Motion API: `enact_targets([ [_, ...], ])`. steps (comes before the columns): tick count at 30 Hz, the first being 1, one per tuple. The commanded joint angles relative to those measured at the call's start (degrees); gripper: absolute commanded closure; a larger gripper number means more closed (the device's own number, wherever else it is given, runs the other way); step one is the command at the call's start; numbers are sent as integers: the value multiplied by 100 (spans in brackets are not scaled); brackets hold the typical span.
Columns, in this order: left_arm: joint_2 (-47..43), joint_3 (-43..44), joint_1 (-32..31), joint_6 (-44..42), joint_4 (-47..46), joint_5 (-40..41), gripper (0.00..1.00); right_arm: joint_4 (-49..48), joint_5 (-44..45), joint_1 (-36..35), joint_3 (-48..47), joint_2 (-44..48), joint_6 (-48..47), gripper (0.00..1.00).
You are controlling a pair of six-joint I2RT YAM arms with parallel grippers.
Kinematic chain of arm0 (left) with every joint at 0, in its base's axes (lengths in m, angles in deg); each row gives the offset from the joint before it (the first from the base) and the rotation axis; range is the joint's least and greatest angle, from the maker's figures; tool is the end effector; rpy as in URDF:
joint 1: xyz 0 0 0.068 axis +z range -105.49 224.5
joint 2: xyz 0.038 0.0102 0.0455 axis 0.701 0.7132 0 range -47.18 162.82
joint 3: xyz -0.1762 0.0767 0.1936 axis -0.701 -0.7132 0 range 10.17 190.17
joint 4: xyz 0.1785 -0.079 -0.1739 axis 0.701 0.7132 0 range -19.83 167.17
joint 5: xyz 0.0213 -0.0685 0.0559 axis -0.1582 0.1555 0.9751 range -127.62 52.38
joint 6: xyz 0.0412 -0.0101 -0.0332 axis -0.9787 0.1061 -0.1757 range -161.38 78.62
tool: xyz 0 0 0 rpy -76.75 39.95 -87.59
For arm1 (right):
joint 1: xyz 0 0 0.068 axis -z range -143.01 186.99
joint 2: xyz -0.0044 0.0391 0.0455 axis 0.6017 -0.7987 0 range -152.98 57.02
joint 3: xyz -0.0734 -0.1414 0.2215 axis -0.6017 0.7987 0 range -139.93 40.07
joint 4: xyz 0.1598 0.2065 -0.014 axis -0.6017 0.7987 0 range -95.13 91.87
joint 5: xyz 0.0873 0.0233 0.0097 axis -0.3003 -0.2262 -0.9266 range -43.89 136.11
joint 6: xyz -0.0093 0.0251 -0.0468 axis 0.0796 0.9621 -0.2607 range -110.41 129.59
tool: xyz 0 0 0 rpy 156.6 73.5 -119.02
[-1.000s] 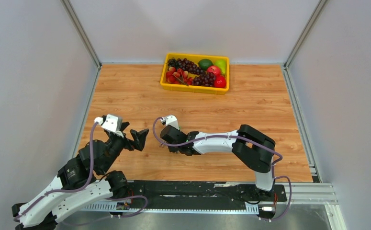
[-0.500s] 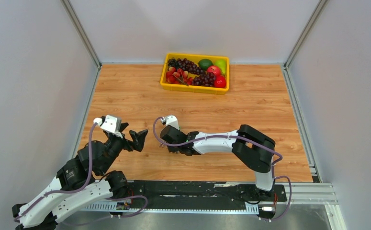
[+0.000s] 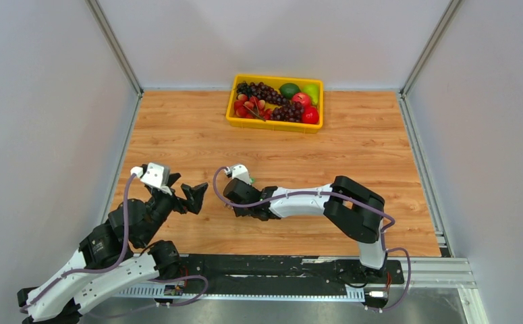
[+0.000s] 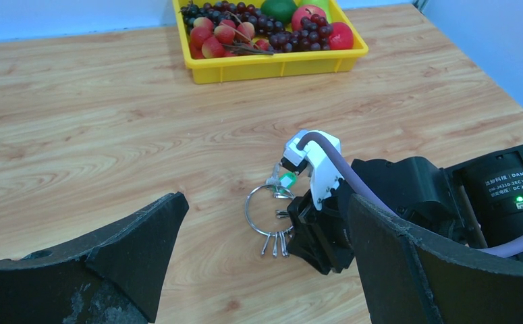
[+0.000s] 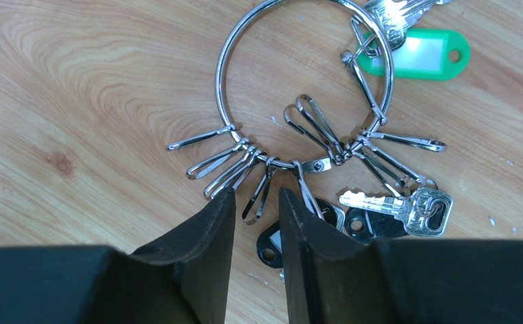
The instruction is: Put the keys on the keyring
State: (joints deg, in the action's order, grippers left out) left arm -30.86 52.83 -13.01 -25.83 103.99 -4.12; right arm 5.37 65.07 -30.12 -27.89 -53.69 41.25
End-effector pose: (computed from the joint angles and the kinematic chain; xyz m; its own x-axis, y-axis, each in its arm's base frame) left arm 0.0500 -0.0421 0.3366 -0.1772 -0.1380 -0.9745 0.3758 0.9056 -0.1966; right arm 0.1657 0.3626 0.1520 -0.6829 -0.3412 -0.6459 -0.5136 0.8530 0.0923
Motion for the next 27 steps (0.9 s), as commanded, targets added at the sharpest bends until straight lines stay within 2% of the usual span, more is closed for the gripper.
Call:
enact_targets([
  [1,-49,-20,12,-52,-10,21,0,15,37,-64,-223,-57,64,64],
  [15,-63,-31,10,-52,2,27,0,136,106,-74,21,5,221,67],
  [27,-39,-29,21,-43,-6,32,0,230,338,-168,308,246,332,79],
])
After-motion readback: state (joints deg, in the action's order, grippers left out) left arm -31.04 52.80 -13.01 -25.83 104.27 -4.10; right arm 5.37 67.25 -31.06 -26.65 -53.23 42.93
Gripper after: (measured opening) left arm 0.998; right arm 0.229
